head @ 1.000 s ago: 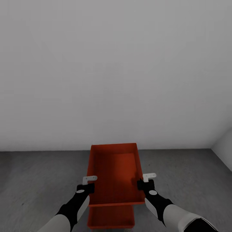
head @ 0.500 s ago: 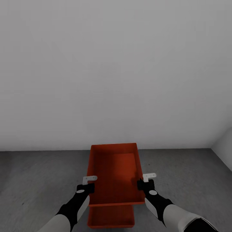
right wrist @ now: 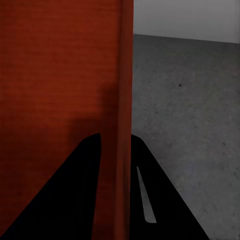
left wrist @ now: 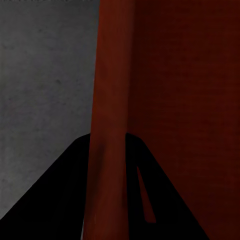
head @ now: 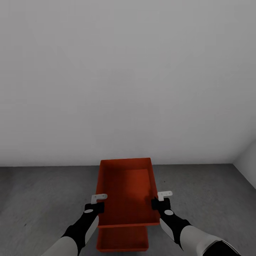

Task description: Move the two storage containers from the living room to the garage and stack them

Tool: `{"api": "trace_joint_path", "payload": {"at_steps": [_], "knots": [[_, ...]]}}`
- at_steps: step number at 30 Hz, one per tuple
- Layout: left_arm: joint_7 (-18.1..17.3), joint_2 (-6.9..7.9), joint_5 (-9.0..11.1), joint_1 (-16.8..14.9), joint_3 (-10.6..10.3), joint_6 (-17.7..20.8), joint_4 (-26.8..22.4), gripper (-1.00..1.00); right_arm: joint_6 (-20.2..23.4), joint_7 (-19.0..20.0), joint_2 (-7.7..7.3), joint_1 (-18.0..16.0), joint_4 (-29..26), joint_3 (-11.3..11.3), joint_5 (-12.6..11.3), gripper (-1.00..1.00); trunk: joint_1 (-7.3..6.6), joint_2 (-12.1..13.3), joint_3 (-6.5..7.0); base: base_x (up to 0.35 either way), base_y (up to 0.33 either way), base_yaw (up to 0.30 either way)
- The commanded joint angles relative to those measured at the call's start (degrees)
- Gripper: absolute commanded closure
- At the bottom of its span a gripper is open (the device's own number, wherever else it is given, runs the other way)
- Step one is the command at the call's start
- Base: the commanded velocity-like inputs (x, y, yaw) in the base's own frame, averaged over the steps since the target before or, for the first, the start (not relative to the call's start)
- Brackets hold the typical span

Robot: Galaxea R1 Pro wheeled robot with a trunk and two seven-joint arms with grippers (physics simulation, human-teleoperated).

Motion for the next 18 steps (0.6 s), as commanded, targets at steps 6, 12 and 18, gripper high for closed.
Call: {"api": "trace_joint_path", "payload": {"at_steps": [6, 12, 18], "knots": [[3.6, 0.98, -0.8, 0.0, 1.7, -0.9, -0.2, 1.0, 0.0, 0.0, 0.01, 0.0, 0.0, -2.4, -2.3, 1.0, 0.0, 0.0, -0.06, -0.008, 0.0, 0.0], [3.6, 0.94, -0.7, 0.0, 1.7, -0.9, -0.2, 1.0, 0.0, 0.0, 0.01, 0.0, 0.0, -2.4, -2.3, 1.0, 0.0, 0.0, -0.06, -0.183, 0.0, 0.0], [3.6, 0.92, -0.7, 0.0, 1.6, -0.9, -0.3, 1.0, 0.0, 0.0, 0.01, 0.0, 0.0, -2.4, -2.3, 1.0, 0.0, 0.0, -0.06, -0.227, 0.0, 0.0]]}}
